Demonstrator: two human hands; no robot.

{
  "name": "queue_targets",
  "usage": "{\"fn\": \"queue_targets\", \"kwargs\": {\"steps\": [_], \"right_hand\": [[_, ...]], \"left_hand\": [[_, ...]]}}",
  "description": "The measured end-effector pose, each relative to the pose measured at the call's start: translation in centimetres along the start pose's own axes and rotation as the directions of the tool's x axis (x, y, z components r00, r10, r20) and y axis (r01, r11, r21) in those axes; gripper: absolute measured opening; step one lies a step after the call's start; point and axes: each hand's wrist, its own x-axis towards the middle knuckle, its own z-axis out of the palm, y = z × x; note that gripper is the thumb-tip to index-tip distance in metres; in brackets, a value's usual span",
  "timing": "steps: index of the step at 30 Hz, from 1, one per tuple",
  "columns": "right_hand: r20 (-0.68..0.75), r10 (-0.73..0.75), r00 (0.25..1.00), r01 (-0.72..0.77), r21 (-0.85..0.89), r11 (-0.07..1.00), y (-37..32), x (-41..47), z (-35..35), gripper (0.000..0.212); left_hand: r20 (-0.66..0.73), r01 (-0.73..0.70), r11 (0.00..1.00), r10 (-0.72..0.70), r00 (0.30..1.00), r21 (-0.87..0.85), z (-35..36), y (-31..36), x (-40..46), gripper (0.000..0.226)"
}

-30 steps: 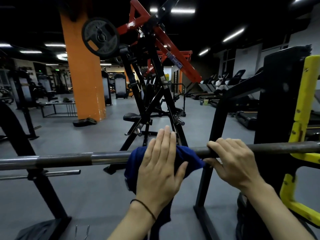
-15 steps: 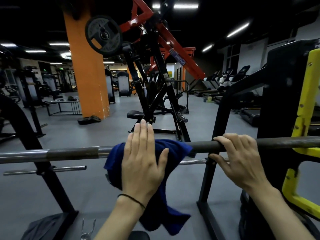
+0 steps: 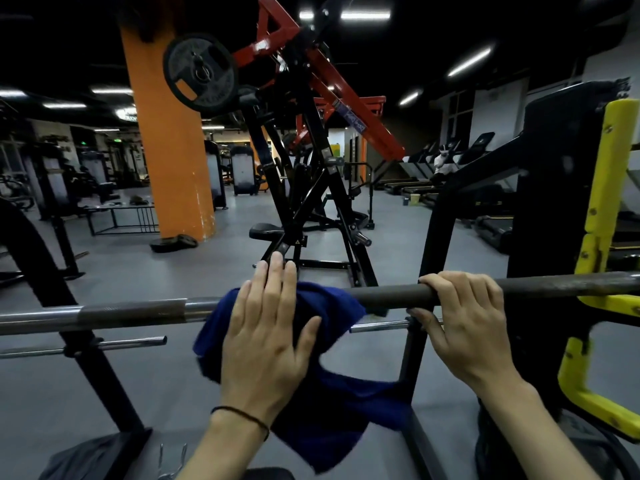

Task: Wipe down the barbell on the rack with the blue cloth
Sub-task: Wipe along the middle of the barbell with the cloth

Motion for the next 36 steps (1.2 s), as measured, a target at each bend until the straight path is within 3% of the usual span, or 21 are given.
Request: {"fn": "queue_targets", "kwargs": {"steps": [3, 7, 9, 14, 18, 22, 26, 32, 36], "right_hand": [[-0.022, 0.004, 1.0, -0.004, -0.012, 1.0, -0.4, -0.1, 0.4, 0.043], [-0.009, -0.01, 1.0, 0.009, -0.017, 1.0, -0.1, 0.0, 0.1, 0.037], [0.0, -0.017, 1.0, 0.017, -0.011, 1.0, 0.1, 0.0, -0.2, 0.037], [-0.006, 0.011, 1.0, -0.011, 0.005, 1.0, 0.0, -0.1, 0.0, 0.044], [-0.029, 0.016, 0.999, -0.016, 0.002, 1.0, -0.2, 0.0, 0.4, 0.043], [-0.007, 0.016, 1.0, -0.016, 0.014, 1.0, -0.3, 0.1, 0.0, 0.036], [0.006, 0.036, 0.999, -0.037, 0.046, 0.998, -0.3, 0.1, -0.5, 0.037], [-0.004, 0.047, 0.999, -0.047, 0.054, 0.997, -0.6, 0.2, -0.2, 0.041], [-0.007, 0.054, 0.999, -0.054, 0.042, 0.998, -0.8, 0.0, 0.0, 0.039]], "left_hand": [[0.024, 0.067, 0.996, -0.066, 0.998, -0.062, 0.7, 3.9, 1.2, 0.072], [0.027, -0.16, 0.977, 0.165, 0.986, -0.138, 2.0, 10.5, 3.0, 0.072], [0.027, -0.169, 0.972, 0.176, 0.984, -0.164, 1.8, 9.3, 2.7, 0.071], [0.026, -0.034, 0.998, 0.035, 0.999, -0.057, 0.2, 0.8, -0.3, 0.07], [0.035, 0.087, 0.993, -0.084, 0.996, -0.08, 0.5, 3.7, 0.9, 0.073], [0.047, -0.099, 0.985, 0.107, 0.993, -0.138, 1.5, 10.4, 3.0, 0.074], [0.068, -0.125, 0.982, 0.135, 0.988, -0.141, 1.0, 8.7, 2.4, 0.072], [0.047, 0.06, 0.996, -0.057, 0.997, -0.061, -0.6, 0.4, -0.2, 0.071], [0.05, 0.146, 0.985, -0.142, 0.989, -0.089, -0.1, 4.1, 1.1, 0.07]]}}
